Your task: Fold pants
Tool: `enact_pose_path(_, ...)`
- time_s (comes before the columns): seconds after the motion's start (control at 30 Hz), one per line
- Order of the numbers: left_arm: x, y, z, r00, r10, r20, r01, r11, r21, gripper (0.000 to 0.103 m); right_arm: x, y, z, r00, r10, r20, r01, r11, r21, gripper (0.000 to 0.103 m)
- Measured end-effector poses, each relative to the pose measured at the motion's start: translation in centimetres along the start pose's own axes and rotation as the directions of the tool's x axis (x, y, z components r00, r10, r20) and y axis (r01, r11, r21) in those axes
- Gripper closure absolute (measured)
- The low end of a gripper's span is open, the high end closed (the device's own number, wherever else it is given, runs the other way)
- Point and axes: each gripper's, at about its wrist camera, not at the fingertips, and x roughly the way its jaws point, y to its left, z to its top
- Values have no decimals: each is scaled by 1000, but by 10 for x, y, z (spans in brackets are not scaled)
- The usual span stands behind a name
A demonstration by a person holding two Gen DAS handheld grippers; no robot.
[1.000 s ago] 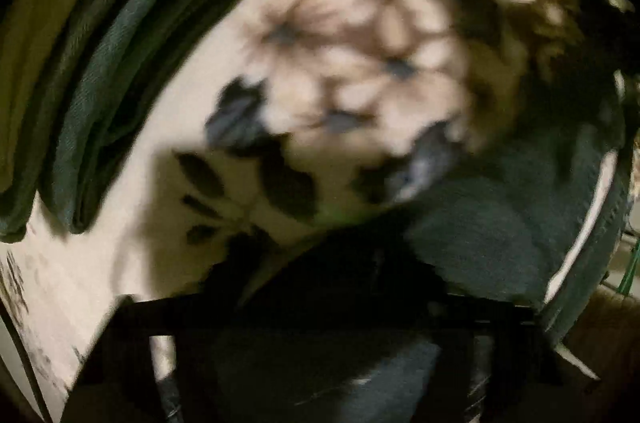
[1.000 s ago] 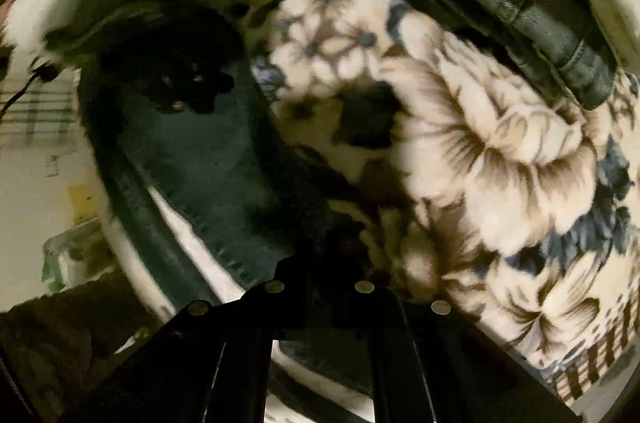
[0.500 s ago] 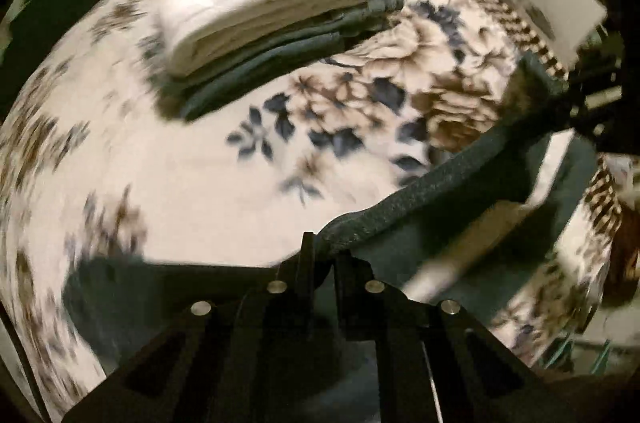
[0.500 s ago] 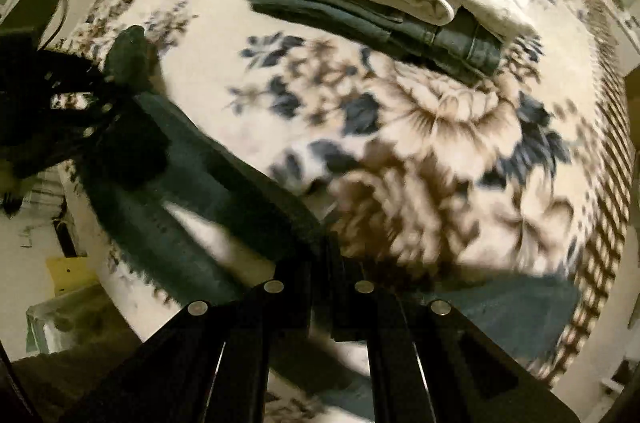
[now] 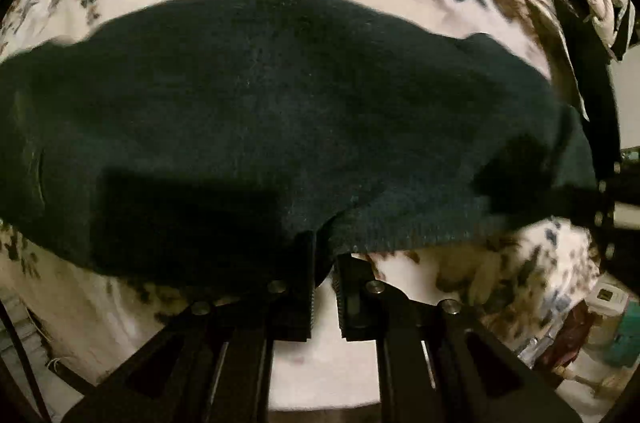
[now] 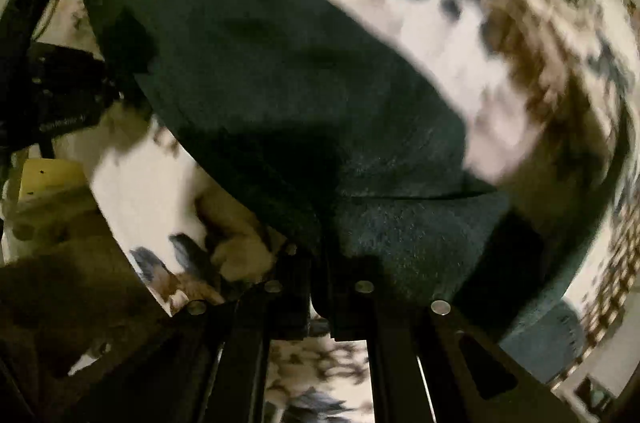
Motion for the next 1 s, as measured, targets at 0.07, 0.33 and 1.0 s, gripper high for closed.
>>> enact_pose_path(0.07, -1, -2, 2, 1000, -3, -28, 2, 1000, -19, 92, 9, -6, -1, 999, 27, -47, -22, 996, 88, 84)
enact_pose_path(0.33, -71, -6, 12, 998, 10, 57, -4, 994, -109, 8, -74, -57, -27, 983, 60, 171, -139, 855, 500, 7)
enact_pose_path(1.0, -27, -141, 92, 989, 78, 125, -89, 993, 82, 8, 32, -285, -284, 910, 7, 414, -398, -263, 879, 92)
